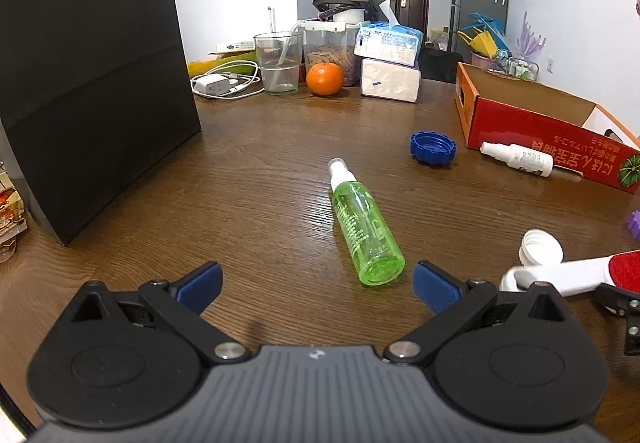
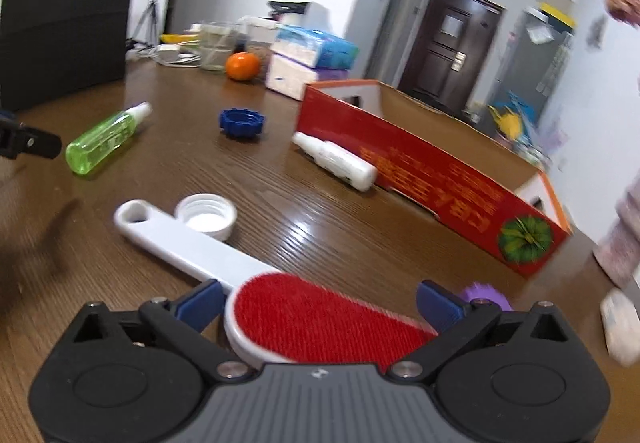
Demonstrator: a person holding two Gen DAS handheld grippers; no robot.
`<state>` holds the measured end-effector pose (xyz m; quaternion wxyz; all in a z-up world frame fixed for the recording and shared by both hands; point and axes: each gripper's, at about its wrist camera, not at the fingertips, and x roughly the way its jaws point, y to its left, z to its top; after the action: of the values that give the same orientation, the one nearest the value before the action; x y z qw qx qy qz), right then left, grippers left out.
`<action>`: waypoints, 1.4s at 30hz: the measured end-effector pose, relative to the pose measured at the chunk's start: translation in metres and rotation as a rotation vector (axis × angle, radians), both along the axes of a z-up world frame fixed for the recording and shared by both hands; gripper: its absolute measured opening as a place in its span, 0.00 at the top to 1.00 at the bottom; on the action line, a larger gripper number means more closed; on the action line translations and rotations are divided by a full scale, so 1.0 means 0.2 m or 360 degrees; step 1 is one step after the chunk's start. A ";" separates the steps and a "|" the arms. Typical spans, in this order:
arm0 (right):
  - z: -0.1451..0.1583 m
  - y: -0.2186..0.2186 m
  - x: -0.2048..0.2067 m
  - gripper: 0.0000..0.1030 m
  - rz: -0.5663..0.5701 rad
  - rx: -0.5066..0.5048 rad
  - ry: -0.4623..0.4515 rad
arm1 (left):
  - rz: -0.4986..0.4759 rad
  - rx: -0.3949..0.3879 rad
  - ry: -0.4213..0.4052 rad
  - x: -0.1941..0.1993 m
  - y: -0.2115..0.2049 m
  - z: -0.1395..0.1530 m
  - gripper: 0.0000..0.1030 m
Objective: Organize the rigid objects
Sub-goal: 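Grasp the red lint roller with the right gripper while the left gripper grasps the green spray bottle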
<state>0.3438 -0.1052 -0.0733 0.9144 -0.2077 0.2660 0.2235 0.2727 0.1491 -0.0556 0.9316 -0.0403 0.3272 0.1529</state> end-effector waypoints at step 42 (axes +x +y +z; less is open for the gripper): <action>-0.07 -0.13 -0.09 0.47 -0.0290 0.0439 0.0171 | -0.0056 -0.0059 0.0104 0.33 -0.05 -0.12 0.52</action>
<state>0.3265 -0.1313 -0.0871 0.9352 -0.0431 0.2991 0.1849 0.3395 0.1388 -0.0791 0.9221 -0.0467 0.3610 0.1316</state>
